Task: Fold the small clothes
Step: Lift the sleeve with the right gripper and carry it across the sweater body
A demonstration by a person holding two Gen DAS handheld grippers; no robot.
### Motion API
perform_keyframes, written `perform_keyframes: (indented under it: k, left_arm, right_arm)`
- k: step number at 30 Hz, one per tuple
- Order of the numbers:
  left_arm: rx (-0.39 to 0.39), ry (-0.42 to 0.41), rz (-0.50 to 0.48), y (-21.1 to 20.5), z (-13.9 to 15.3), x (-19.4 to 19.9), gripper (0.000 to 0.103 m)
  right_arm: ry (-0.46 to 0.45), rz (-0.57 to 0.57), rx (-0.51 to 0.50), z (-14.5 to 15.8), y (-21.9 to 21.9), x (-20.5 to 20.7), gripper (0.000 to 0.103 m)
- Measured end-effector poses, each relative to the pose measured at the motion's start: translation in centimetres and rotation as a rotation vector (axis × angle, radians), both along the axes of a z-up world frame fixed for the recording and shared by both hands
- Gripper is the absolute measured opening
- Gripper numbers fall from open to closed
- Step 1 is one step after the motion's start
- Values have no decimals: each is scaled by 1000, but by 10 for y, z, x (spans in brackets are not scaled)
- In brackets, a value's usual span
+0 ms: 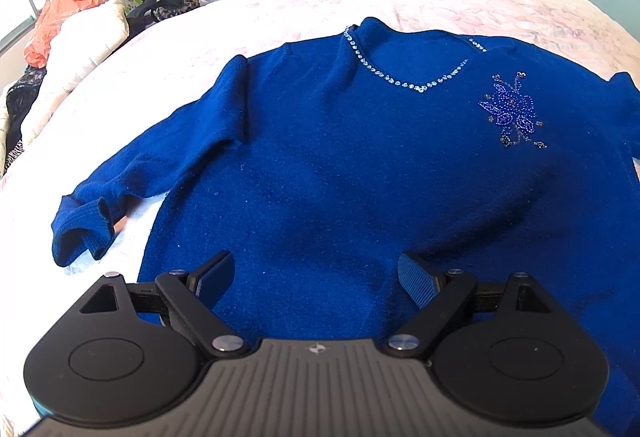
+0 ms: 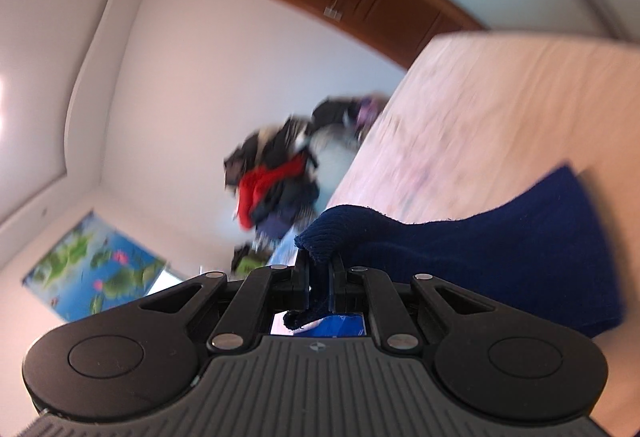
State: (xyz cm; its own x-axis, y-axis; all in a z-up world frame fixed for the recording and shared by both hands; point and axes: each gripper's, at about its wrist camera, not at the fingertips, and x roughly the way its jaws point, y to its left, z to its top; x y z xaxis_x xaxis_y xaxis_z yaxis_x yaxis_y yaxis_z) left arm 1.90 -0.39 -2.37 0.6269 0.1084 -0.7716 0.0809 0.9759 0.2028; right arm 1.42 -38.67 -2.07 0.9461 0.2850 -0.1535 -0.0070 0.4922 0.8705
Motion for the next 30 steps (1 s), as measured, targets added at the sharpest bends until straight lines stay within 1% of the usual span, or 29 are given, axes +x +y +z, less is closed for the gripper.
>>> perform_keyframes:
  k: [4,9,16,23,30]
  left_arm:
    - [1,-5,18,7,1,1,89]
    - [-2,-3,35,15,1,3,89]
    - [-8,-2,46,23,0,5,89]
    - [-13,3,57,29,-2,6,89]
    - [4,-19,81,39,0,9,89]
  right_arm:
    - [27,89,-19,-5,40,25,12]
    - [55,168,-32,-8,78,29,12]
    - [70,232,-61,0,109,48,12]
    - [80,298,-63,2,136,70,12]
    - [99,386,-91,3,180,98,12]
